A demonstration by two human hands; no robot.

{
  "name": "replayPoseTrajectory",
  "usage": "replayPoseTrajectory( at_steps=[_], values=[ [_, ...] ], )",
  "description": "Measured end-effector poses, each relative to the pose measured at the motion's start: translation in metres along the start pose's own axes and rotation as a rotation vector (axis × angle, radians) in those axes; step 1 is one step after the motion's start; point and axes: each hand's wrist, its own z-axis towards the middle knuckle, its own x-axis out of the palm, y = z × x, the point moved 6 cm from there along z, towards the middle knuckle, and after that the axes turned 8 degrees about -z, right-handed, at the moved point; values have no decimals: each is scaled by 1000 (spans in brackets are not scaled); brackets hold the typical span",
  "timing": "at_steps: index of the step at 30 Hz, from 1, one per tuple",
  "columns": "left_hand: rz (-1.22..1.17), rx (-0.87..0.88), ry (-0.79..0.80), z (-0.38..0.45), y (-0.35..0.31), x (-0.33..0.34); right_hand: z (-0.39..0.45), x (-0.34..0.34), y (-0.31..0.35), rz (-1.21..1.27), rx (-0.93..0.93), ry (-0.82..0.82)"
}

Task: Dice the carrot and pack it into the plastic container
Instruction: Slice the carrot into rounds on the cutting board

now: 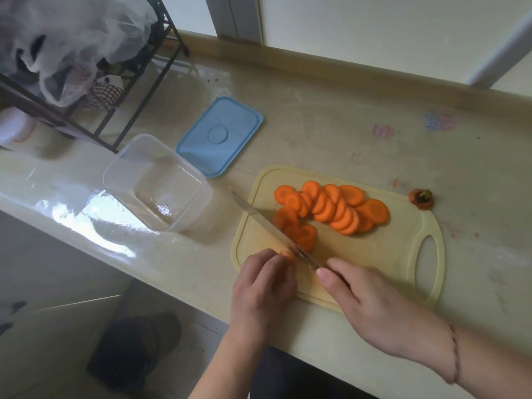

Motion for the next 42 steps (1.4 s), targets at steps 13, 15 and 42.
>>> replayPoseTrajectory(
  at_steps=[13,15,42],
  values=[
    [-87,15,56,7,1,1,-30,-10,2,-113,40,68],
    [-84,11,68,6,1,1,-23,-7,-1,-132,33,68],
    [-75,-11,47,1,4,2,-36,-15,-1,-138,77,119]
  ],
)
